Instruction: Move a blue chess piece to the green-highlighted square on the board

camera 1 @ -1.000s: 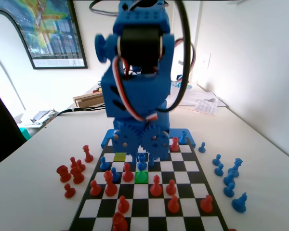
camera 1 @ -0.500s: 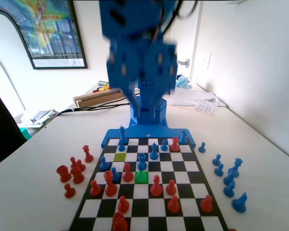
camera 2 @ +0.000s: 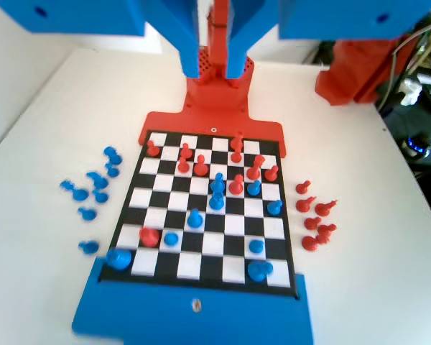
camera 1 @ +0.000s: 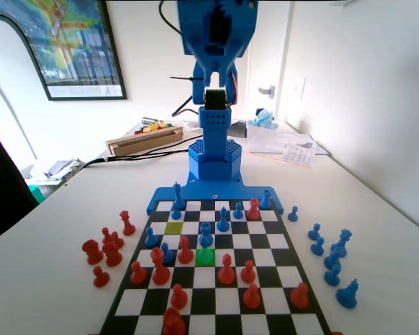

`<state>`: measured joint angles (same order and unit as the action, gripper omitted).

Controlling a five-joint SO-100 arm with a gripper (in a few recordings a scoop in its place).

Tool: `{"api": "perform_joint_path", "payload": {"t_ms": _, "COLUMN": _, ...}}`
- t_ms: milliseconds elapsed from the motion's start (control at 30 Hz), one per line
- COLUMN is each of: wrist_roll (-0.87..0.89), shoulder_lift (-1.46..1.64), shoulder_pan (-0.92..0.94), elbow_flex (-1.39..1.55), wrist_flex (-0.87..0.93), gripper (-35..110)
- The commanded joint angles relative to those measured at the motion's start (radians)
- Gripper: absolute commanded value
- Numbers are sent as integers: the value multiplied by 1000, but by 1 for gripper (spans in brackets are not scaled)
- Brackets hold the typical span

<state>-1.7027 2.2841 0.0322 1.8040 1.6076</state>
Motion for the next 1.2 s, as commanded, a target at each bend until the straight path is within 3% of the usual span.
{"api": "perform_joint_path", "payload": {"t_ms": 0, "wrist_roll": -41, "shoulder_lift": 193, "shoulder_pan": -5, "elbow_flex": 41, "wrist_flex": 44, "gripper": 3}}
{"api": "perform_joint_path", "payload": {"t_ms": 533, "wrist_roll": -66, "shoulder_lift": 646, "shoulder_pan": -72, "elbow_flex": 367, "wrist_flex": 5, "gripper": 1}}
{"api": "perform_joint_path", "payload": {"t_ms": 1167, "wrist_roll": -60, "shoulder_lift": 770, "shoulder_pan": -18, "elbow_flex": 377, "wrist_flex": -35, "gripper": 1}}
